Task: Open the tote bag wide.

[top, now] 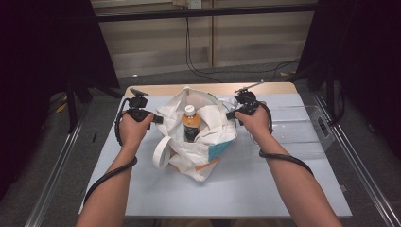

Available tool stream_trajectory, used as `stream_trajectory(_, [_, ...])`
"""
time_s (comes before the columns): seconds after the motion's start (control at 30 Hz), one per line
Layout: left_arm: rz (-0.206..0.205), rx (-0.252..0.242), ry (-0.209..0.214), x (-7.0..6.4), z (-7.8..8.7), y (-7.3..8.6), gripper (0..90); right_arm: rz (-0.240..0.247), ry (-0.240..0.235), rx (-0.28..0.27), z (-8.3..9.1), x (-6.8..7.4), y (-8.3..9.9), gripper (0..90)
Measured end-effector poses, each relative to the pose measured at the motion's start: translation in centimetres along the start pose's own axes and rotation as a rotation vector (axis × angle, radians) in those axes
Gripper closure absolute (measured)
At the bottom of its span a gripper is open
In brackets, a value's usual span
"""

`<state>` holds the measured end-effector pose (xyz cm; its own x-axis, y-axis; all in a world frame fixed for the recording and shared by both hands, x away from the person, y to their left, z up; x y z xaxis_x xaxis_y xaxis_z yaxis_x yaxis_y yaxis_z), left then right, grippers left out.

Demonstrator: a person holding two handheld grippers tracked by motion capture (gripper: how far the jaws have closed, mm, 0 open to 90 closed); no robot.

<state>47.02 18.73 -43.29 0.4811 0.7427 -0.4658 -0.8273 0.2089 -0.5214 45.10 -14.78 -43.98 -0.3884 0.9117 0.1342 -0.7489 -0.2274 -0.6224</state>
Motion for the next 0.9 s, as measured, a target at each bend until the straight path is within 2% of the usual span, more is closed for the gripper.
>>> stream_trajectory(0.07, [0.015, -0.012, 0.000, -0.07, -0.16, 0.00, 84.6, 0.001, 0.001, 0.005, -0.09, 0.05, 0.03, 80.9])
stream_trajectory(0.17, [0.001, 0.005, -0.002, 0.15, -0.16, 0.09, 84.6, 0.004, 0.004, 0.013, -0.21, 0.06, 0.08, 80.9])
stream_trajectory(0.27, [0.015, -0.005, -0.004, 0.15, -0.33, 0.16, 84.6, 0.004, 0.006, 0.015, -0.26, 0.06, 0.10, 80.8])
stream_trajectory(0.33, [0.000, 0.009, -0.004, 0.28, -0.34, 0.26, 84.6, 0.005, 0.005, 0.014, -0.29, 0.06, 0.09, 80.8])
stream_trajectory(0.6, [0.000, 0.022, -0.008, 0.46, -0.59, 0.48, 84.6, 0.014, 0.009, 0.024, -0.51, 0.03, 0.20, 80.9])
stream_trajectory(0.7, [0.015, 0.005, -0.008, 0.37, -0.75, 0.48, 84.7, 0.011, 0.009, 0.028, -0.58, 0.05, 0.22, 80.8])
stream_trajectory(0.9, [0.004, 0.018, -0.011, 0.63, -0.77, 0.65, 84.8, 0.011, 0.003, 0.026, -0.68, 0.01, 0.28, 80.8])
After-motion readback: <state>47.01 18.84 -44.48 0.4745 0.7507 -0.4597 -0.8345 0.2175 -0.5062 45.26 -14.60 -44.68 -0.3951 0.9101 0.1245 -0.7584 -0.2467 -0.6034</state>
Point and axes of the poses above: each handheld gripper's, and its own axes: z roughly backward along the jaws, y roughly out of its underside, x roughly to its left, the point moved 4 cm from there along -z, roughly forward along the jaws, and after that the axes turned 8 degrees about y, right-handed, at the moved point
